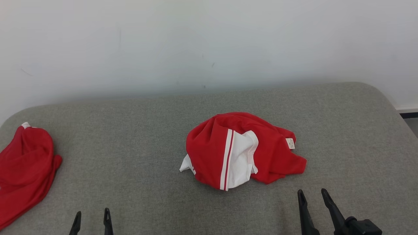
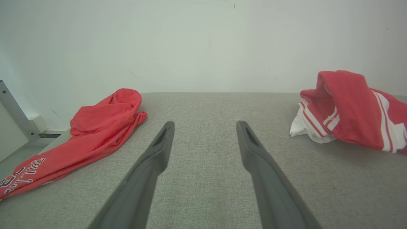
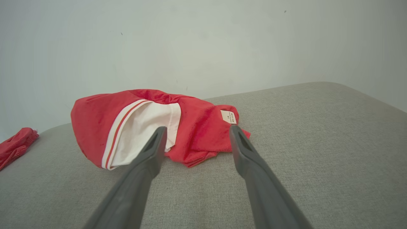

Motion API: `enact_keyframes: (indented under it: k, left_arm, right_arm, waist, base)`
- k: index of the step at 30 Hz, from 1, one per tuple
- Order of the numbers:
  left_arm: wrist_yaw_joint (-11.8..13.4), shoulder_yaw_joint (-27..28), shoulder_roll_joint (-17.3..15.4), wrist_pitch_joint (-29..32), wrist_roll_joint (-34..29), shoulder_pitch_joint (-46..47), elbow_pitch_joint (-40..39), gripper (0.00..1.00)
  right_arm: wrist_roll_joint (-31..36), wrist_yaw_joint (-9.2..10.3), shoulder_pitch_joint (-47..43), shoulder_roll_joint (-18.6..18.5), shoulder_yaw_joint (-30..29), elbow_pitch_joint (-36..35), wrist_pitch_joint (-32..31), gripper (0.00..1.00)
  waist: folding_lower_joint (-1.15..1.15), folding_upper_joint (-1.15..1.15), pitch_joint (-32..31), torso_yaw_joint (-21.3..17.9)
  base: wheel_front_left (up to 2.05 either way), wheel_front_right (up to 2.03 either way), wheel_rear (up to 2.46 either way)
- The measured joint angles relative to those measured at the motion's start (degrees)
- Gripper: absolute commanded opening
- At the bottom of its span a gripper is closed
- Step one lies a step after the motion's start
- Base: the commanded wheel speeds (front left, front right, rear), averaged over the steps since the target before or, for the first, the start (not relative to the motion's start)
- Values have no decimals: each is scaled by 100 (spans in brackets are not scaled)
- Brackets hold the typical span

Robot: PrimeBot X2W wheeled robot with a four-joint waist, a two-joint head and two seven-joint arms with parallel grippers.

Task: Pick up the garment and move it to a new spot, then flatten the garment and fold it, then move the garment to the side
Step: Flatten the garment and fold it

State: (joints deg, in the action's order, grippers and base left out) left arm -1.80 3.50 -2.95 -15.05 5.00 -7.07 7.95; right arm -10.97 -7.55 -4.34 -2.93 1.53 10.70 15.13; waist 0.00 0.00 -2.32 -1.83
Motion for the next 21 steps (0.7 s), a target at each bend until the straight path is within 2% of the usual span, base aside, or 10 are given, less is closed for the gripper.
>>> enact_keyframes:
  k: [21]
  left_arm:
    - [-209, -89, -5, 0, -302, 5, 37, 100]
  right_arm:
    - [-1, 0, -4, 0, -2, -3, 0, 100]
  waist:
    - [0, 0, 23, 48]
  base:
    - [0, 0, 0]
